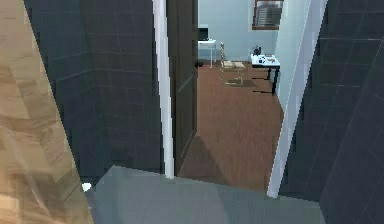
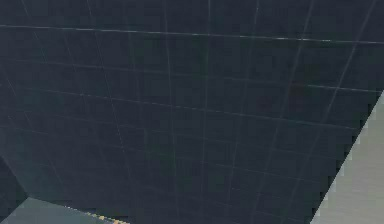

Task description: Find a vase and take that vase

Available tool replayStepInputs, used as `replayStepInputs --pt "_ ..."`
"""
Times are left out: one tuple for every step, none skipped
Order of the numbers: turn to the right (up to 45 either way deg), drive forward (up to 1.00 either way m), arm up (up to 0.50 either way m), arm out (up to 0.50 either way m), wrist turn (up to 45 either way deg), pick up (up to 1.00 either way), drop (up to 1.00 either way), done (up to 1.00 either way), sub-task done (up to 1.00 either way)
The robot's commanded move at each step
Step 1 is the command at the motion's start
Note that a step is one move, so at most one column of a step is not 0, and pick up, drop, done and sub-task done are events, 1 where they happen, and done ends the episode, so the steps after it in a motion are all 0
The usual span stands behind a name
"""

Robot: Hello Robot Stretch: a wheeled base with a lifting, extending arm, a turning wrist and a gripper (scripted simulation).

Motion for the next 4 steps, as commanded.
replayStepInputs --pt "6.0 0.00 0.00 0.00 0.0 0.00 0.00 0.00 0.00" --pt "0.0 0.50 0.00 0.00 0.0 0.00 0.00 0.00 0.00" --pt "9.0 0.00 0.00 0.00 0.0 0.00 0.00 0.00 0.00" --pt "0.0 0.80 0.00 0.00 0.0 0.00 0.00 0.00 0.00"
